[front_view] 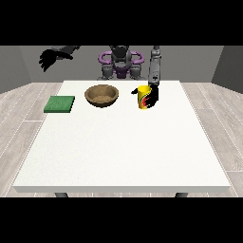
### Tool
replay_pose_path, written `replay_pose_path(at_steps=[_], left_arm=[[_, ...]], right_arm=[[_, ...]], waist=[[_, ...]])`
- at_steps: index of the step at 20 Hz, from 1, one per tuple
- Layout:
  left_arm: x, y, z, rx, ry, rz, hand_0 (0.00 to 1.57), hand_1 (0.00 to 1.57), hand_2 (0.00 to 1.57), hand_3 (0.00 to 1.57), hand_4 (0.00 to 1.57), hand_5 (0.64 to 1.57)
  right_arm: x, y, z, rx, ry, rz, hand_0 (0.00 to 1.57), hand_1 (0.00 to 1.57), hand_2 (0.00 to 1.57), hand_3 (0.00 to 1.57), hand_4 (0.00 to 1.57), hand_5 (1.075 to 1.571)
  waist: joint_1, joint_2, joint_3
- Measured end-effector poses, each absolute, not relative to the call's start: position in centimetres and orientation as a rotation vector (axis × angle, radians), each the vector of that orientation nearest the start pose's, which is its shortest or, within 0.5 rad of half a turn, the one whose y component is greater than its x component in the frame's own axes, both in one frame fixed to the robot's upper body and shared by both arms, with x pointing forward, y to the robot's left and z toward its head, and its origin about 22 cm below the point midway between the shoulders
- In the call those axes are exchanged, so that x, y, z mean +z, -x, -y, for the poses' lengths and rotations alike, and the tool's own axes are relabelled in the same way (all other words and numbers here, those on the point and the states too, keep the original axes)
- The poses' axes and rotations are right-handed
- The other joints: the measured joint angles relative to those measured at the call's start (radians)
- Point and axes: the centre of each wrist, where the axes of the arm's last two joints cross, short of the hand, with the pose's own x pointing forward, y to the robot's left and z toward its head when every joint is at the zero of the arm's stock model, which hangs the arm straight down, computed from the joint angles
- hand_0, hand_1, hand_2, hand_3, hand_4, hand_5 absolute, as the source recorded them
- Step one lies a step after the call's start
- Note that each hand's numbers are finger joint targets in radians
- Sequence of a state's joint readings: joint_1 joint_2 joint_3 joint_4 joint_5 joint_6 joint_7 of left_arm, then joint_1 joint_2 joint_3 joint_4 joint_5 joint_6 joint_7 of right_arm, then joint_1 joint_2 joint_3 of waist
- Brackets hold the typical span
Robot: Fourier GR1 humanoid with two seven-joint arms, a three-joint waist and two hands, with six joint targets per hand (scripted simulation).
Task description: Pick the cup and pour the ball into the bowl, then pick the bowl and place it on the pad
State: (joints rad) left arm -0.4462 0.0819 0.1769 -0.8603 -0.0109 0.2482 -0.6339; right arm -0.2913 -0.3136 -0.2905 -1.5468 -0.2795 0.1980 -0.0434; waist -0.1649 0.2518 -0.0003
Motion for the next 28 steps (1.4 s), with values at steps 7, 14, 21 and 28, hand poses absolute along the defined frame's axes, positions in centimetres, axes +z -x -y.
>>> replay_pose_path(at_steps=[7,14,21,28], left_arm=[[-5.8,-33.4,-23.8,-0.099,-0.562,1.841,1.29,1.29,1.57,1.57,1.16,1.549],[-3.1,-35.7,-16.8,-0.402,-0.727,1.803,1.32,1.32,1.57,1.57,1.14,1.551],[-0.5,-37.2,-10.2,-0.701,-0.876,1.729,1.33,1.33,1.57,1.57,1.15,1.552],[0.0,-36.8,-6.8,-0.992,-1.047,1.640,0.91,0.91,1.57,1.50,1.04,1.571]], right_arm=[[11.9,-29.7,35.7,0.050,-0.005,1.877,0.00,0.00,0.00,0.16,0.13,1.570],[9.4,-30.3,36.9,-0.003,-0.011,1.722,0.00,0.00,0.00,0.24,0.27,1.568],[7.2,-30.7,37.5,-0.045,-0.018,1.640,0.00,0.00,0.00,0.00,0.41,1.568],[6.5,-31.1,38.3,-0.061,-0.020,1.608,0.00,0.00,0.00,0.17,0.43,1.570]], waist=[[-0.015,-0.070,0.0017],[0.017,-0.246,0.0049],[0.036,-0.328,0.0039],[0.048,-0.361,0.0023]])
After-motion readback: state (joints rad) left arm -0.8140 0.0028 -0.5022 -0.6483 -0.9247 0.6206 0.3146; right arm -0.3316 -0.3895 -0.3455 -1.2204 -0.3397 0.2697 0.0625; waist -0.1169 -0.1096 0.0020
